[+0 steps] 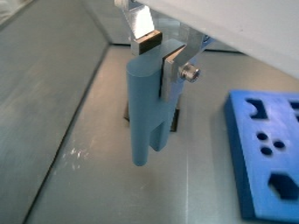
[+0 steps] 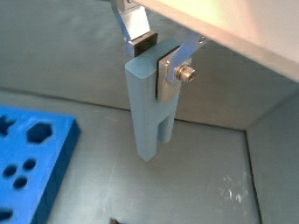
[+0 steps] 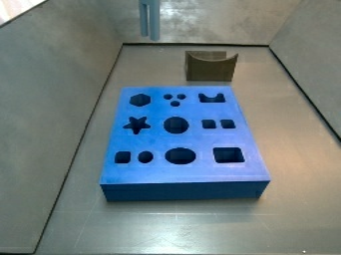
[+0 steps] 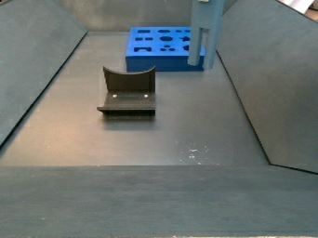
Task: Pick up the square-circle object. Move up. Place the square-circle object on the fixture. Regrasp the square-circle object. Rotate the square-circle object. Move to above the board. Insert the square-circle object.
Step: Rotate the square-circle object.
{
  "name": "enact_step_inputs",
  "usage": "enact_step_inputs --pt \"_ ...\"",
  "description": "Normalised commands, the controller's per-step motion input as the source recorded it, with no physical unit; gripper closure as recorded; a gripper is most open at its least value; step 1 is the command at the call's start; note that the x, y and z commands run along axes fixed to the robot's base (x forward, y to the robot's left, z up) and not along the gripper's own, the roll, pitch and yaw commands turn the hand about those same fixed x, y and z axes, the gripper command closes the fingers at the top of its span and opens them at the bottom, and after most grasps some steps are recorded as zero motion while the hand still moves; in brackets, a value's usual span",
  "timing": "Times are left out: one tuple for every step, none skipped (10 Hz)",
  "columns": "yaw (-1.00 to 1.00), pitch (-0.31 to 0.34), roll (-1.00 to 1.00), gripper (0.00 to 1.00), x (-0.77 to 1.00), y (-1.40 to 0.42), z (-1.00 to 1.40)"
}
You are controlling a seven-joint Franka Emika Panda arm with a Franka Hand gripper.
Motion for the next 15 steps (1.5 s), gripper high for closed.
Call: enact_step_inputs --pt "-1.0 0.034 -0.06 1.0 -0.03 0.03 0.01" --pt "-1.0 0.039 -0.07 1.0 -0.02 0.03 0.01" --pt "-1.0 0.043 -0.08 1.0 -0.01 0.03 0.01" --pt "-1.0 0.05 -0.09 1.0 -0.01 0.03 0.01" --pt "-1.0 0.058 -0.11 1.0 -0.01 0.03 0.02" --pt "-1.0 0.076 -0.15 1.0 -0.01 0.03 0.02" --pt "-0.77 0.076 -0.15 1.0 -0.01 0.03 0.02" --pt "-0.47 0.075 -0.15 1.0 -0.01 0.02 0.02" --pt "-0.31 0.074 -0.15 1.0 0.0 0.02 0.02" --pt "-0.24 0.073 -0.15 1.0 0.0 0.02 0.02" --pt "-1.0 0.05 -0.1 1.0 0.0 0.0 0.0" --pt "-1.0 0.052 -0.11 1.0 0.0 0.0 0.0" --pt "-1.0 0.067 -0.14 1.0 0.0 0.0 0.0" --pt "-0.82 0.069 -0.15 1.0 0.0 0.01 0.0" --pt "-0.51 0.068 -0.15 1.0 0.01 0.01 0.01"
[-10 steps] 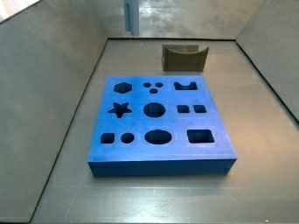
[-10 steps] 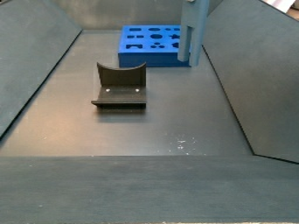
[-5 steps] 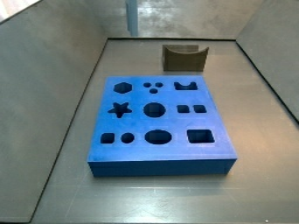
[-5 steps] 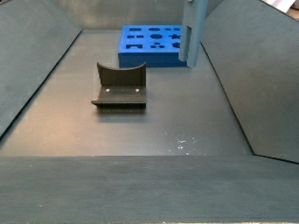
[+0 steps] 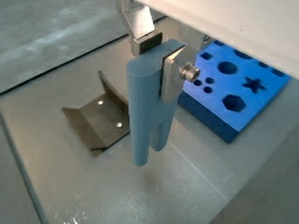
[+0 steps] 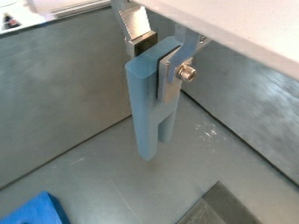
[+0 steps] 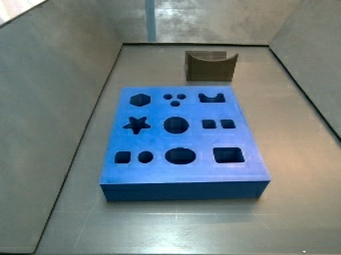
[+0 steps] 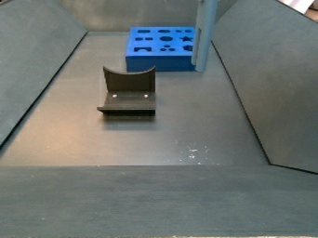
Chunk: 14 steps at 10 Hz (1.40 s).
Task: Pick up the square-circle object. Move up. Place the square-circle object on the fixture. Regrasp the square-circle object. Rotate the square-circle object. Move to above the board. Insert the square-circle object.
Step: Rotate the square-circle object.
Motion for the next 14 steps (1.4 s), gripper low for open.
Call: enact_step_inputs --pt "-0.34 0.067 -0.15 1.0 0.01 0.01 0.01" --pt "-0.2 0.067 -0.15 1.0 0.01 0.01 0.01" --pt "-0.16 0.066 -0.15 1.0 0.0 0.0 -1.0" --pt "-0.11 0.049 -0.15 1.0 0.01 0.0 -1.0" --pt "-0.09 0.013 -0.14 1.0 0.03 0.01 -1.0" --pt "-0.08 -0.008 -0.14 1.0 0.02 0.01 -1.0" --pt "-0.07 -0.03 -0.14 1.0 0.02 0.01 -1.0" --pt "-0.07 -0.041 -0.13 1.0 0.02 0.02 -1.0" --pt "-0.06 -0.042 -0.13 1.0 0.02 0.03 -0.95" --pt "-0.06 -0.04 -0.12 1.0 0.02 0.03 -0.71" --pt "-0.06 -0.038 -0.12 1.0 0.02 0.03 -0.54" --pt "-0.06 -0.046 -0.12 1.0 0.01 0.03 -0.32" --pt "-0.06 -0.029 -0.12 1.0 -0.01 0.03 -0.31" --pt "-0.06 -0.029 -0.12 1.0 -0.01 0.03 -0.31"
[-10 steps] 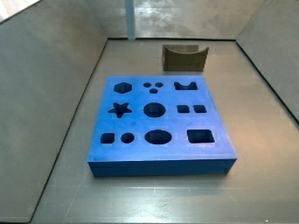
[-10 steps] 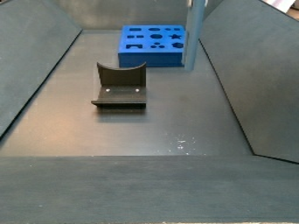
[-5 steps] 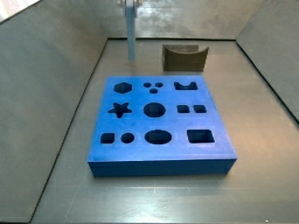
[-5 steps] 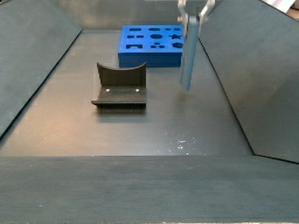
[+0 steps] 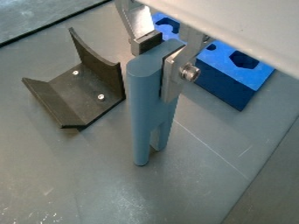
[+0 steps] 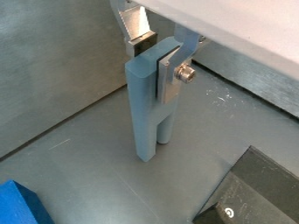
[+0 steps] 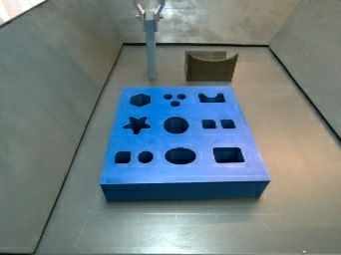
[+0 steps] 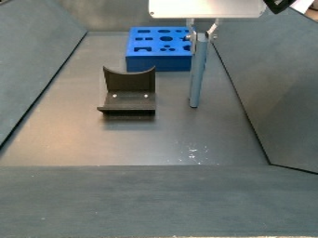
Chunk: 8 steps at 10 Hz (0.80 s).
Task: Pick up the square-circle object. Move up. Place the square-circle object on the fixture. Regrasp the square-circle object. Rotate the square-circle object. Move to above the board. Insert the square-circle object.
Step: Rotate the square-circle object.
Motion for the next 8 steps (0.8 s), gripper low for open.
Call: enact_step_inputs --pt "-0.06 -0.027 -0.12 1.0 -0.02 0.03 -0.31" --pt "-0.06 -0.028 -0.12 1.0 -0.02 0.03 -0.31" --pt "-0.06 -0.028 -0.12 1.0 -0.01 0.02 -0.31" --pt "-0.06 -0.028 -0.12 1.0 -0.01 0.02 -0.31" --pt "-0.06 -0.028 -0.12 1.0 -0.01 0.02 -0.31" --pt "-0.06 -0.028 -0.12 1.0 -0.01 0.02 -0.31" --pt "-0.06 -0.028 -0.12 1.0 -0.01 0.02 -0.31" --pt "-0.06 -0.028 -0.12 1.0 -0.01 0.02 -0.31"
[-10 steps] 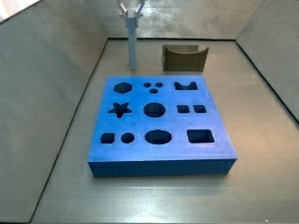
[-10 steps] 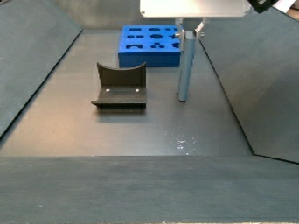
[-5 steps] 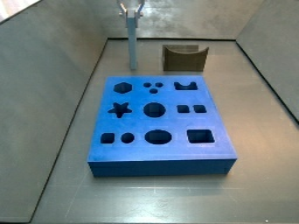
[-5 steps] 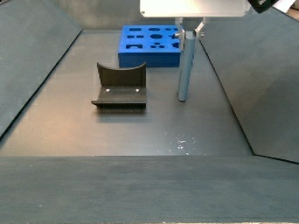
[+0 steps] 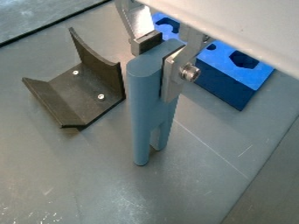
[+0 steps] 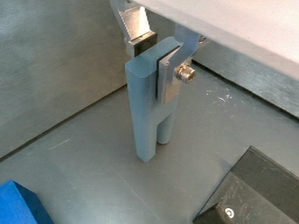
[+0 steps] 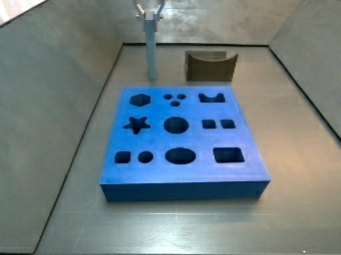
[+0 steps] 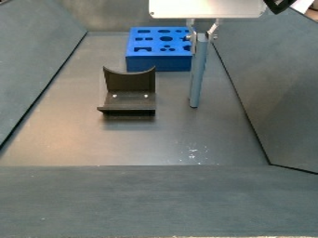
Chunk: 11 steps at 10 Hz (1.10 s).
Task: Pick up the square-circle object. Move up. Place the square-circle object on the fixture. Regrasp the square-circle object. Rotate the square-circle object. Move to above the board. Insert the square-circle object.
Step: Rotate the square-circle object.
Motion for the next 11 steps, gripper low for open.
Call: enact_step_inputs --pt "-0.06 -0.028 -0.12 0.0 0.0 0.0 0.0" --pt "-0.05 -0.028 -0.12 0.0 0.0 0.0 1.0" --pt "-0.05 -0.004 -0.12 0.0 -0.03 0.0 1.0" --pt "-0.05 0.021 -0.12 0.0 -0.03 0.0 0.87" --pt "-0.05 0.037 -0.13 0.0 -0.02 0.01 0.66" --pt "-0.05 0.051 -0.13 0.0 -0.01 0.01 0.48" --pt "-0.05 0.061 -0.13 0.0 0.0 0.01 0.36" --pt "1.0 0.007 -0.01 0.0 0.0 0.0 0.0" --pt "1.0 0.007 -0.01 0.0 0.02 0.0 -0.08" --pt "1.0 0.006 -0.01 0.0 0.03 -0.01 -0.07" --pt "1.0 0.005 -0.01 0.0 0.03 0.0 -0.04"
